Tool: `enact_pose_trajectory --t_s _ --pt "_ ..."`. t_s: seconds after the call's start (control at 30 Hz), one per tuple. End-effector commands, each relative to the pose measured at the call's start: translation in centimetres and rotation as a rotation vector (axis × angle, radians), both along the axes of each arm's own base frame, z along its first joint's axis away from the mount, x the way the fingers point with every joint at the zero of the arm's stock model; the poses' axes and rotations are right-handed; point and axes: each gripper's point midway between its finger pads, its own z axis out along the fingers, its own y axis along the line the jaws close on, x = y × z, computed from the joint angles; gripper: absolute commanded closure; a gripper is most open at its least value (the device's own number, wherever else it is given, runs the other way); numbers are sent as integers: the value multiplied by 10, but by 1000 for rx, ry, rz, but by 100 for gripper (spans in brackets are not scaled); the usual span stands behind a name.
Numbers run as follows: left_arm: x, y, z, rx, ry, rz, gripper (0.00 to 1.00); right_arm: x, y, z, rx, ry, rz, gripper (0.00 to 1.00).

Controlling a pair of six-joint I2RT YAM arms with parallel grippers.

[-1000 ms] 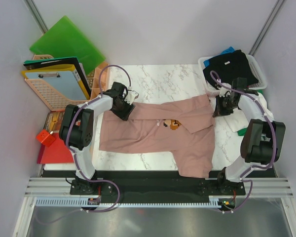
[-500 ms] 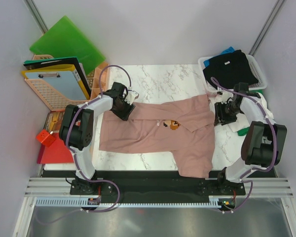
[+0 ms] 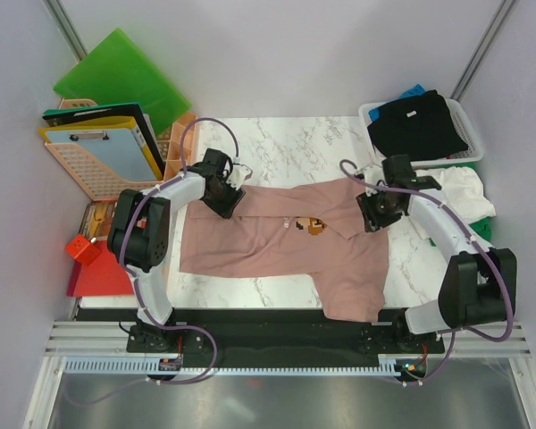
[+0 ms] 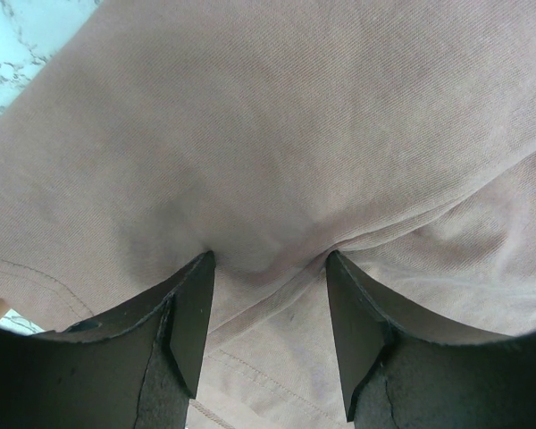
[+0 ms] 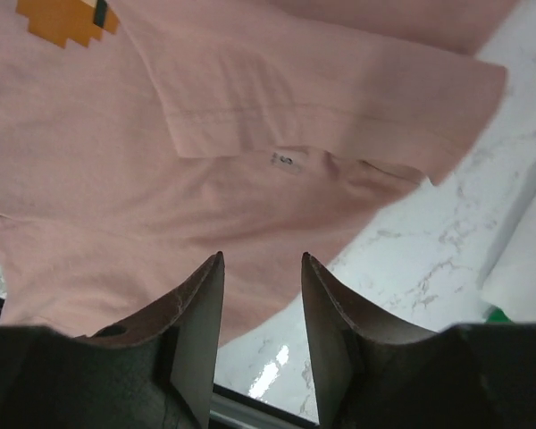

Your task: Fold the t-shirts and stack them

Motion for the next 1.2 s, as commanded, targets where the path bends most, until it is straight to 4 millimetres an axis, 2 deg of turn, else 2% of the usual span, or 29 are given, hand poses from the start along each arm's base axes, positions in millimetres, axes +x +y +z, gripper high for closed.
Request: enact_pose_trajectory --t_s 0.0,0.03,0.23,0.47,0.57,0.7,0.9,1.0,1.03,1.07,1.1,1.17 --pt "-39 13 -33 92 154 -37 40 24 2 3 -142 -152 4 52" --pt "-39 13 -32 92 152 -39 40 29 -4 3 -197 -176 -6 51" --pt "-37 13 -30 96 143 -38 40 42 14 -20 -265 -171 43 49" --pt "-38 14 -30 99 144 -39 40 48 51 -50 -244 -99 99 48" --pt "-39 14 -31 99 147 -39 40 49 61 -62 -236 -66 105 49" --pt "-40 15 -31 102 145 -43 40 51 69 -59 -216 -73 105 50" --pt "-38 14 -32 99 145 -46 40 43 79 -60 -182 -50 111 52" --pt "-39 14 -32 101 145 -47 40 38 80 -66 -182 -28 112 69" --pt "-38 15 -31 102 142 -46 40 38 80 -66 -178 -26 114 79" --pt "-38 16 -31 105 141 -48 40 35 81 -69 -172 -14 119 84" --pt "-39 17 -31 110 139 -48 40 33 82 -70 -171 -8 122 94" --pt "-39 17 -30 113 138 -50 40 31 81 -71 -173 -1 123 100"
